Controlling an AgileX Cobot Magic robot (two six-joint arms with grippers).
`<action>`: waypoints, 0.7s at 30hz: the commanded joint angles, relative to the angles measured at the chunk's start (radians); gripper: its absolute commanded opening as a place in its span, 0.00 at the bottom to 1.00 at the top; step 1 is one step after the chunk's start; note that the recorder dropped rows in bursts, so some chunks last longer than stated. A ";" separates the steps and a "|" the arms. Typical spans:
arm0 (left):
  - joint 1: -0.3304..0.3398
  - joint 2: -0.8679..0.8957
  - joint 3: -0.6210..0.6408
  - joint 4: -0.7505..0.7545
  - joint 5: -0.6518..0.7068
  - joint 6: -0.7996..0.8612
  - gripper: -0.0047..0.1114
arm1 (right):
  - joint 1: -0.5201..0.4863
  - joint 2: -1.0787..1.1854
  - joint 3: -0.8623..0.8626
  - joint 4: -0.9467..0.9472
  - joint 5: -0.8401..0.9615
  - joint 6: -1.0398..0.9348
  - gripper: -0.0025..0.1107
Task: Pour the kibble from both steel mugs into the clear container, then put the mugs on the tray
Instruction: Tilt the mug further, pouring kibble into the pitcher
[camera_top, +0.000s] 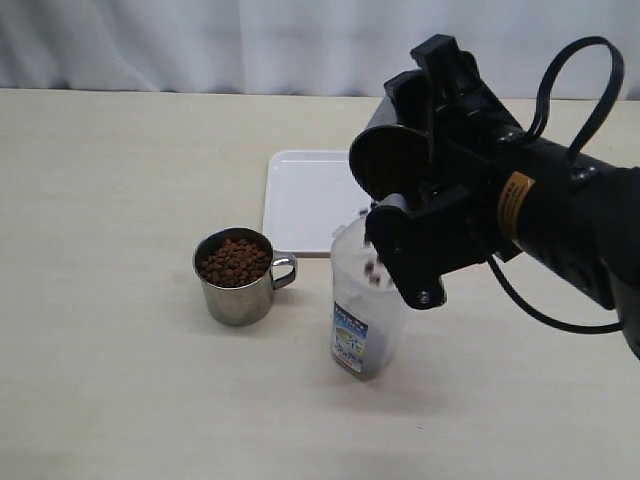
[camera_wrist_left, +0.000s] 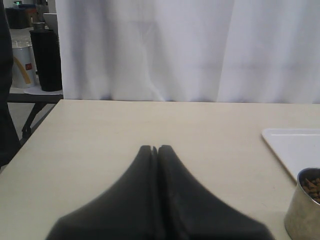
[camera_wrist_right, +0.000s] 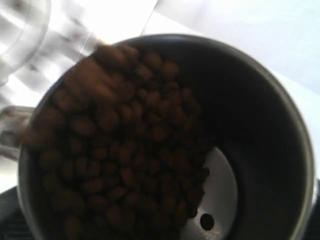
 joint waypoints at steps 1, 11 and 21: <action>-0.006 -0.003 0.002 -0.003 -0.012 0.005 0.04 | 0.004 -0.002 -0.011 -0.022 0.011 -0.013 0.06; -0.006 -0.003 0.002 -0.003 -0.012 0.005 0.04 | 0.004 -0.002 -0.011 -0.022 0.005 -0.049 0.06; -0.006 -0.003 0.002 -0.003 -0.012 0.005 0.04 | 0.004 -0.002 -0.011 -0.022 0.003 -0.064 0.06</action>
